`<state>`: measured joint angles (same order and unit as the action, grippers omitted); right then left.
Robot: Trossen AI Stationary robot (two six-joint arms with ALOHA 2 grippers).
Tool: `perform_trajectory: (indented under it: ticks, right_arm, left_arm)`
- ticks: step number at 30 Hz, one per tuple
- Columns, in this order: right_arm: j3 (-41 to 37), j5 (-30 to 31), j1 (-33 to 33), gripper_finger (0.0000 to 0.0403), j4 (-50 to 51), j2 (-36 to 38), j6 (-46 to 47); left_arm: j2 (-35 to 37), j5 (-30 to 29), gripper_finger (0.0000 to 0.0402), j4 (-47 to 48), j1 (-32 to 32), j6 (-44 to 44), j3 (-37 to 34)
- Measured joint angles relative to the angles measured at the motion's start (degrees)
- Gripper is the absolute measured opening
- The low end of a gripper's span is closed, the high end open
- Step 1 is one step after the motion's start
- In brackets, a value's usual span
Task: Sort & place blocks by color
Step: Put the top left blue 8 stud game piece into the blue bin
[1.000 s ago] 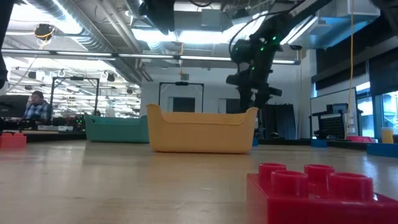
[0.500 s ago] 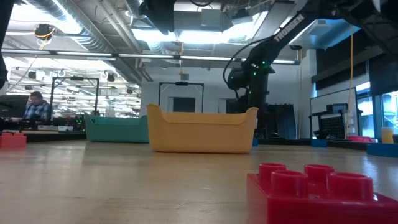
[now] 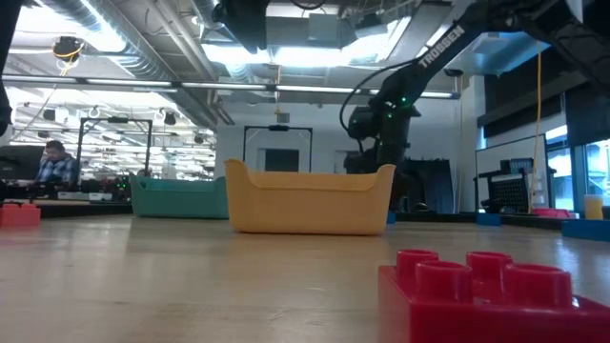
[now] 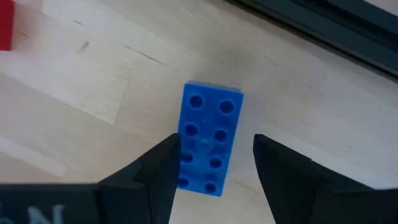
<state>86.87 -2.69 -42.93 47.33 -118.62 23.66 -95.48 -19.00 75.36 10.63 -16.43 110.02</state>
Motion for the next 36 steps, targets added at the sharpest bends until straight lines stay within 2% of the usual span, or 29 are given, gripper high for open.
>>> perform_trajectory:
  ticks: [15, 19, 24, 29, 36]
  right_arm:
    - [0.24, -1.31, 0.05, 0.0199, -1.26, -5.29, -1.23]
    - [0.21, -1.30, 0.01, 0.0166, -1.31, -5.30, -1.45]
    - [0.20, -1.45, 0.01, 0.0092, -1.40, -5.28, -2.22]
    - [0.20, -1.78, -0.01, 0.0092, -1.22, -5.26, -6.42]
    - [0.05, -2.96, 0.05, 0.0092, -0.20, -3.32, -13.78]
  left_arm:
    - [0.00, 0.00, 0.0165, 0.11, 0.00, 0.04, 0.00]
    - [0.00, 0.00, 0.0165, 0.11, 0.00, 0.04, 0.00]
    - [0.00, 0.00, 0.0165, 0.09, 0.00, 0.06, 0.00]
    - [0.00, 0.00, 0.0165, 0.11, 0.00, 0.83, 0.00]
    - [0.00, 0.09, 0.0165, 0.50, -0.31, 7.64, 0.00]
